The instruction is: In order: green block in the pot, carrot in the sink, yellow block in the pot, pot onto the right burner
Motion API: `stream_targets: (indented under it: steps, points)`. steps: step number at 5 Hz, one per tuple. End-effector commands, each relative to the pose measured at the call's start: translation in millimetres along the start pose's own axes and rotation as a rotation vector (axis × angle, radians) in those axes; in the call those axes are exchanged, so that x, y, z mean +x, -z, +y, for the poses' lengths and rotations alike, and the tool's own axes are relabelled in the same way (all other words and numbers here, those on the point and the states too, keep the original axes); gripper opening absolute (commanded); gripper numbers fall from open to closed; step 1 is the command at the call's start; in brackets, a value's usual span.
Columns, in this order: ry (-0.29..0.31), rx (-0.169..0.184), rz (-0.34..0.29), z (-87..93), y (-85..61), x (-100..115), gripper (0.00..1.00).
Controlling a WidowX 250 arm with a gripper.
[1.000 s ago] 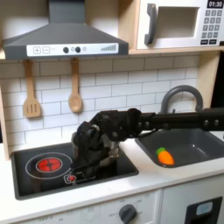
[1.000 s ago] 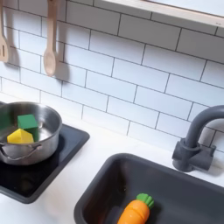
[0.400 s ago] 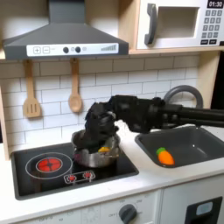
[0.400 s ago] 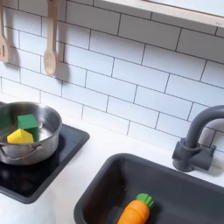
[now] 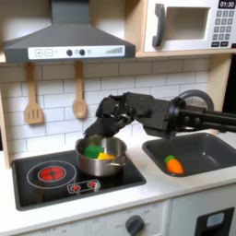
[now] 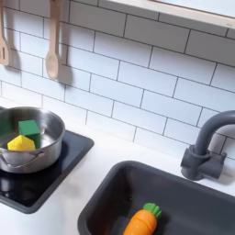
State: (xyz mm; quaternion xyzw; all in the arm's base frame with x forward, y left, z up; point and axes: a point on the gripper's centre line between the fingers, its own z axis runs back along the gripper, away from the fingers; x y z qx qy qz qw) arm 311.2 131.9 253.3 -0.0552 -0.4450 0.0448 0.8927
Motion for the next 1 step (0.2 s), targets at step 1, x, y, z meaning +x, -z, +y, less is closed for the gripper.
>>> stream_targets:
  steps: [1]
  points:
    - [0.002,-0.007,-0.003,-1.1,0.0,0.5,1.00]
